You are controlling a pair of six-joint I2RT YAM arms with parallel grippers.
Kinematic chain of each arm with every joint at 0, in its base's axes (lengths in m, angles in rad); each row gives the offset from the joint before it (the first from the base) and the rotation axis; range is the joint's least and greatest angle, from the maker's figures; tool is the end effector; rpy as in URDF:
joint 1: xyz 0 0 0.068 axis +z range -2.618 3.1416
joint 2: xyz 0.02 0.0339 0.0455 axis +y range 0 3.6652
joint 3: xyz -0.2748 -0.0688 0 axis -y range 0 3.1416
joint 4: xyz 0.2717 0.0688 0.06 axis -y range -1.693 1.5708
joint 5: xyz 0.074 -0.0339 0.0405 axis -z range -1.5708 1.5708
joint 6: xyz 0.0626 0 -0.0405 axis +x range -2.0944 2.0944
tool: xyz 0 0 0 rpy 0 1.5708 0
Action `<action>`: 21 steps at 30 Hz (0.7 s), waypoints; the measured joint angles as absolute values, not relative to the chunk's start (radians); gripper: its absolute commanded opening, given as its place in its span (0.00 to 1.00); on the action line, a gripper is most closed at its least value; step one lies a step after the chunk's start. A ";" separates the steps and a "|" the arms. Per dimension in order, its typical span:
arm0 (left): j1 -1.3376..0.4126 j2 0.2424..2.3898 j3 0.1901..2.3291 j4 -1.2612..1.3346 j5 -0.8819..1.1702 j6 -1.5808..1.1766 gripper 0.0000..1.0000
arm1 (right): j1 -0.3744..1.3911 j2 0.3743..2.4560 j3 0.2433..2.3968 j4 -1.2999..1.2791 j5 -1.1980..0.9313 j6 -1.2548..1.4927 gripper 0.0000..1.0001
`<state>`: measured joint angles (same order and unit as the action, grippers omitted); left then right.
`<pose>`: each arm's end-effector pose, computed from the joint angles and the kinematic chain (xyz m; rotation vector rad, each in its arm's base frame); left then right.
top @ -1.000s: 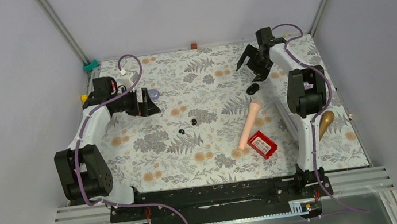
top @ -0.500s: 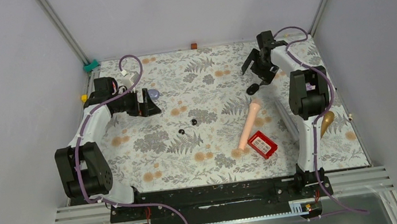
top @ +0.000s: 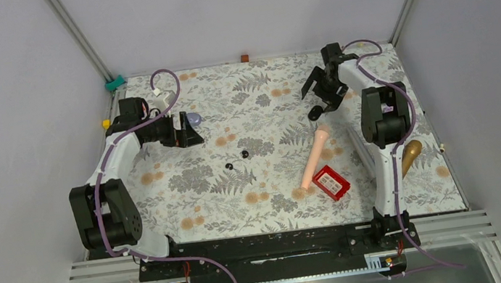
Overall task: Insert the wireless bluetooth earbuds into the charging case
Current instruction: Move the charging case to the center of the board.
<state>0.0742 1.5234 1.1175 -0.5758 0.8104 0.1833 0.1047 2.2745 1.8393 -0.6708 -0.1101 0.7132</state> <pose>0.3478 -0.0196 0.2384 0.4278 2.2995 -0.8963 0.5269 0.0623 0.1411 0.7842 2.6164 0.3951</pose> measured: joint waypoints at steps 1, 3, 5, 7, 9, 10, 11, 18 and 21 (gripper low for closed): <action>0.074 1.525 1.118 -0.575 0.811 0.184 0.98 | 0.107 2.276 1.844 -0.671 -0.117 0.712 0.99; 0.074 1.527 1.118 -0.576 0.812 0.184 0.98 | 0.117 2.278 1.848 -0.672 -0.123 0.707 0.99; 0.074 1.528 1.118 -0.576 0.812 0.184 0.99 | 0.130 2.279 1.850 -0.672 -0.124 0.702 0.99; 0.074 1.528 1.118 -0.576 0.812 0.184 0.99 | 0.148 2.280 1.850 -0.673 -0.124 0.696 0.99; 0.074 1.528 1.118 -0.577 0.812 0.184 0.99 | 0.167 2.281 1.850 -0.671 -0.131 0.687 0.99; 0.074 1.528 1.118 -0.578 0.813 0.184 0.98 | 0.171 2.281 1.848 -0.668 -0.141 0.685 0.99; 0.074 1.528 1.118 -0.578 0.813 0.184 0.99 | 0.178 2.281 1.842 -0.657 -0.156 0.684 0.99; 0.074 1.528 1.118 -0.579 0.814 0.184 0.99 | 0.207 2.281 1.829 -0.619 -0.204 0.664 0.99; 0.074 1.528 1.118 -0.579 0.815 0.184 0.99 | 0.226 2.284 1.834 -0.619 -0.206 0.651 0.99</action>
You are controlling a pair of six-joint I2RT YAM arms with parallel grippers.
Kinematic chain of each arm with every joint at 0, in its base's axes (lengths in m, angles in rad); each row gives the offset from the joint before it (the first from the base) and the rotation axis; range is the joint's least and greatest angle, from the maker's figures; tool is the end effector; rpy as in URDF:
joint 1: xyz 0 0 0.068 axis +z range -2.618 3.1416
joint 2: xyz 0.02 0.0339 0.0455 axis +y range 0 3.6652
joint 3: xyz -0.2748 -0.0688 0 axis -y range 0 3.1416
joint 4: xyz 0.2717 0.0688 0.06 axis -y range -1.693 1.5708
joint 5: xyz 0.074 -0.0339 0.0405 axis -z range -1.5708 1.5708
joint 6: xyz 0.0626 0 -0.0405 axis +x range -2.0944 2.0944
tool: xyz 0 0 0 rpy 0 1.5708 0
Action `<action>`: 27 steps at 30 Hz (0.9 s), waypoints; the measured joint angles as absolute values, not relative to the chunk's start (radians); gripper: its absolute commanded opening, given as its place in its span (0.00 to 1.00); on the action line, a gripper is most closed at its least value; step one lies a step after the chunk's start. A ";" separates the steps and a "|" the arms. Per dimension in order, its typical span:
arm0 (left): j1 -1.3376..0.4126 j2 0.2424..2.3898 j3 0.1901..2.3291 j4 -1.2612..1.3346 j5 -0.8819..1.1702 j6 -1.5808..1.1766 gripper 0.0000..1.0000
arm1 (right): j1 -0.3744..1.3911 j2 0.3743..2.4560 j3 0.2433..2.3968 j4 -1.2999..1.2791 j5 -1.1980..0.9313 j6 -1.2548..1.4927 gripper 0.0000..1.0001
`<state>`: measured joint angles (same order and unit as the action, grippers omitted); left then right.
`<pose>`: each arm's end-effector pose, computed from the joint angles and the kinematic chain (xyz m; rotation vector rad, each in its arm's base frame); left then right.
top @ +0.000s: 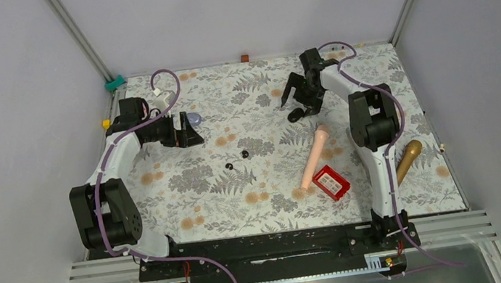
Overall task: Insert the wireless bluetooth earbuds into the charging case
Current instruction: Move the charging case to the center of the board.
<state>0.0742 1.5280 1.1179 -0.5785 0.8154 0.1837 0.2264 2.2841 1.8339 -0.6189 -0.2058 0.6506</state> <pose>0.3481 -0.0198 0.2371 0.4272 2.3027 -0.9053 0.5191 0.1327 0.1385 0.5024 2.6751 0.5504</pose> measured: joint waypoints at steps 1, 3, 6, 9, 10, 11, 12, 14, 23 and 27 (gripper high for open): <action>0.074 1.528 1.118 -0.579 0.816 0.184 0.99 | 0.235 2.288 1.841 -0.619 -0.208 0.646 0.99; 0.074 1.528 1.119 -0.579 0.816 0.184 0.99 | 0.253 2.299 1.859 -0.619 -0.218 0.635 0.99; 0.074 1.528 1.119 -0.580 0.817 0.184 0.99 | 0.279 2.316 1.885 -0.620 -0.232 0.623 1.00; 0.074 1.528 1.119 -0.582 0.817 0.184 0.99 | 0.301 2.328 1.905 -0.622 -0.248 0.610 0.99; 0.074 1.528 1.119 -0.582 0.817 0.184 0.99 | 0.308 2.329 1.906 -0.624 -0.251 0.605 1.00; 0.074 1.528 1.119 -0.582 0.817 0.184 0.99 | 0.314 2.329 1.906 -0.627 -0.253 0.599 0.99; 0.074 1.528 1.119 -0.582 0.817 0.184 0.99 | 0.318 2.329 1.906 -0.630 -0.253 0.594 1.00; 0.074 1.528 1.119 -0.582 0.817 0.184 0.99 | 0.327 2.324 1.903 -0.636 -0.245 0.575 0.99; 0.078 1.528 1.119 -0.582 0.818 0.184 0.99 | 0.350 2.103 1.820 -0.687 -0.025 0.408 0.99; 0.079 1.528 1.119 -0.582 0.818 0.184 0.99 | 0.373 1.896 1.745 -0.627 0.047 0.313 0.99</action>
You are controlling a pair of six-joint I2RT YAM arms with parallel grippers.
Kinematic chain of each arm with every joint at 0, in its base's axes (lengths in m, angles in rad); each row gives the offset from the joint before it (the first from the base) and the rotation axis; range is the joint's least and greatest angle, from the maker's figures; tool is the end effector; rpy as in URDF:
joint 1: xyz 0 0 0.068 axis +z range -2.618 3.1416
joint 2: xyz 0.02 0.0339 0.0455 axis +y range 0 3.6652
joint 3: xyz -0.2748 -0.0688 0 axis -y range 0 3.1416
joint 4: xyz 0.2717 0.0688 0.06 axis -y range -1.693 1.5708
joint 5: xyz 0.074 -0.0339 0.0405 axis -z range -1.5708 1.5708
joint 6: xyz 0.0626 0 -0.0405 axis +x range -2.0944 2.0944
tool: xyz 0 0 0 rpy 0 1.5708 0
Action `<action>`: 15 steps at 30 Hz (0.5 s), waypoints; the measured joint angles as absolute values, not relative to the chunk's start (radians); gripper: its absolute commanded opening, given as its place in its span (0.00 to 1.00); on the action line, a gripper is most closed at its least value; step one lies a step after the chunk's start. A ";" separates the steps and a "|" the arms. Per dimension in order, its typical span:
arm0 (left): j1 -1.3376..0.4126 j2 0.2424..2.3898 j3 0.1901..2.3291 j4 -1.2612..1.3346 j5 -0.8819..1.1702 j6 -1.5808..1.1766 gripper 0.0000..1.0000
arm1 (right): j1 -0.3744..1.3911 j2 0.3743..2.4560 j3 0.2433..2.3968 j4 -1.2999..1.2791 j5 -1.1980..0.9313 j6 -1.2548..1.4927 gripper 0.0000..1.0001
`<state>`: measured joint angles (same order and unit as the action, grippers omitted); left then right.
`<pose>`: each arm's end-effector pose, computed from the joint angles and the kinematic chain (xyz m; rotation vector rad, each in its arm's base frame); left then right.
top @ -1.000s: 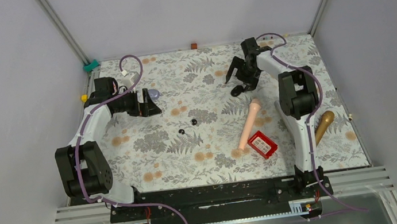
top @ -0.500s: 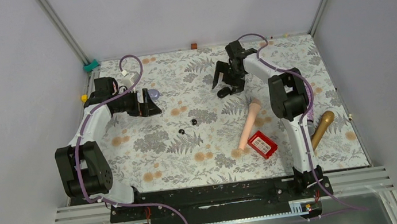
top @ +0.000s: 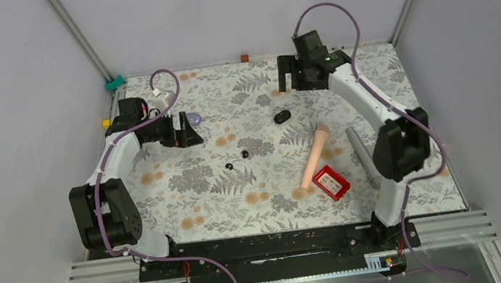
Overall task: Insert the wireless bluetooth earbuds into the charging case
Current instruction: Move the charging case to the center of the board.
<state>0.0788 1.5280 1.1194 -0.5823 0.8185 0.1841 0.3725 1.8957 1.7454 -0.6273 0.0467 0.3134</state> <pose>0.3479 -0.0184 0.2375 0.4223 2.3030 -0.9077 0.4506 0.1729 0.2968 -0.0468 2.3645 0.2810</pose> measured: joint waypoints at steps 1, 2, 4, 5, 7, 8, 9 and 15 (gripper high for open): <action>0.079 1.528 1.119 -0.582 0.819 0.184 0.99 | 0.374 1.853 1.728 -0.608 0.047 0.300 0.99; 0.079 1.528 1.119 -0.582 0.819 0.184 0.98 | 0.375 1.813 1.713 -0.589 0.041 0.282 0.99; 0.079 1.528 1.119 -0.582 0.819 0.184 0.99 | 0.366 1.779 1.705 -0.562 -0.014 0.252 0.99; 0.080 1.528 1.119 -0.582 0.818 0.184 0.99 | 0.356 1.785 1.711 -0.549 -0.058 0.245 0.95; 0.080 1.527 1.119 -0.582 0.818 0.184 0.98 | 0.334 1.836 1.730 -0.536 -0.137 0.252 0.92; 0.080 1.526 1.119 -0.582 0.818 0.184 0.98 | 0.323 1.875 1.743 -0.534 -0.171 0.264 0.92; 0.081 1.525 1.119 -0.582 0.818 0.184 0.99 | 0.315 1.917 1.753 -0.529 -0.194 0.278 0.92; 0.083 1.516 1.119 -0.582 0.817 0.184 0.99 | 0.295 2.122 1.755 -0.529 -0.211 0.366 0.91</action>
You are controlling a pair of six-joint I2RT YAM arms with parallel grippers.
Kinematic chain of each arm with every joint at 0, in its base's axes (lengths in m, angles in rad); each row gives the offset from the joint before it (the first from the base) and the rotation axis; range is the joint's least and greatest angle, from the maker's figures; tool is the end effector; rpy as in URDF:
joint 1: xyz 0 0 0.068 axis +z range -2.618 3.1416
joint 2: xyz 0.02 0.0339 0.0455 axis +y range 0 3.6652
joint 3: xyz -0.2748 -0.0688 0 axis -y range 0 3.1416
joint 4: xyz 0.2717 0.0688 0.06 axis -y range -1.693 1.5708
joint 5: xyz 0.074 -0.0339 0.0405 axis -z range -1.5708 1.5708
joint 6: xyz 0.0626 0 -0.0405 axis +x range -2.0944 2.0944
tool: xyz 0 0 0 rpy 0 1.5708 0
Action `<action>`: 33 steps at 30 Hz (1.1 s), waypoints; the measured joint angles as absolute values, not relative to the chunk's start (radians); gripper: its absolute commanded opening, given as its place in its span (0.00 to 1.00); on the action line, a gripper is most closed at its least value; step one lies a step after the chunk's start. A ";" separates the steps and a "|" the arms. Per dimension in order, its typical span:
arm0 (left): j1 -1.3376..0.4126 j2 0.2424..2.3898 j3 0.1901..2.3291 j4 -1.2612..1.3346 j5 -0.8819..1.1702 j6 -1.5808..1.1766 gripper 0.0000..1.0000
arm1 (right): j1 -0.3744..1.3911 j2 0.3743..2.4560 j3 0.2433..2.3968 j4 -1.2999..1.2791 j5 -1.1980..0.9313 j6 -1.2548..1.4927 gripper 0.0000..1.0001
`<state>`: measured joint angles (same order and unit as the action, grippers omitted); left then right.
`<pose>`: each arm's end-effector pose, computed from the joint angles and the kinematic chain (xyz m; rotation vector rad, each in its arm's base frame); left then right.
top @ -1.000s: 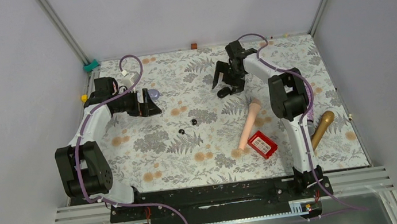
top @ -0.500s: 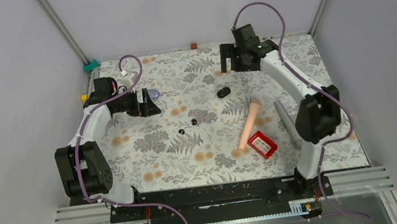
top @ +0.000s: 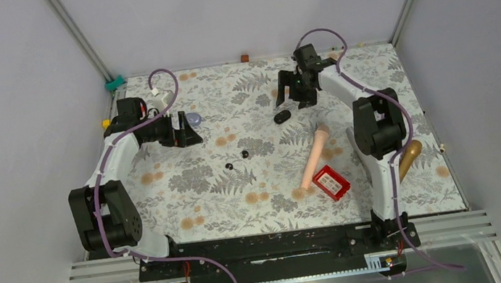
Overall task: Insert the wireless bluetooth earbuds into the charging case
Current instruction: Move the charging case to the center of the board.
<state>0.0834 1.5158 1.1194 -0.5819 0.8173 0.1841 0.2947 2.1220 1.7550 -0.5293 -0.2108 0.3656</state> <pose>0.3465 -0.0168 0.2414 0.4214 2.2929 -0.8978 0.4971 0.1646 0.2005 -0.0041 2.5191 0.5381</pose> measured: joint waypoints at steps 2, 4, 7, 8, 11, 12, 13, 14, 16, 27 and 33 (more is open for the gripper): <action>0.084 1.515 1.119 -0.582 0.817 0.184 0.99 | 0.295 2.161 1.776 -0.550 -0.208 0.388 0.91; 0.084 1.515 1.119 -0.582 0.817 0.184 0.99 | 0.295 2.196 1.820 -0.564 -0.200 0.403 0.91; 0.085 1.515 1.119 -0.582 0.818 0.184 0.99 | 0.295 2.251 1.906 -0.579 -0.192 0.419 0.91; 0.085 1.515 1.119 -0.582 0.818 0.184 0.98 | 0.295 2.270 1.935 -0.582 -0.192 0.423 0.91; 0.085 1.515 1.119 -0.582 0.818 0.184 0.99 | 0.295 2.326 2.014 -0.604 -0.197 0.437 0.91; 0.085 1.515 1.119 -0.582 0.818 0.184 0.99 | 0.295 2.343 2.037 -0.612 -0.201 0.443 0.91; 0.085 1.515 1.119 -0.582 0.818 0.184 0.99 | 0.295 2.361 2.056 -0.616 -0.203 0.447 0.91; 0.085 1.515 1.119 -0.582 0.819 0.184 0.99 | 0.295 2.376 2.070 -0.624 -0.204 0.450 0.90; 0.085 1.515 1.119 -0.582 0.819 0.184 0.99 | 0.295 2.408 2.096 -0.645 -0.205 0.455 0.89; 0.085 1.517 1.119 -0.582 0.820 0.184 0.99 | 0.316 2.453 2.114 -0.689 -0.303 0.470 0.83; 0.085 1.517 1.119 -0.582 0.820 0.184 0.99 | 0.360 2.455 2.114 -0.699 -0.359 0.468 0.81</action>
<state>0.0849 1.5166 1.1194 -0.5823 0.8204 0.1841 0.3603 2.4550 2.1136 -0.6987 -0.3592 0.4683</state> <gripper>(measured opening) 0.985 0.820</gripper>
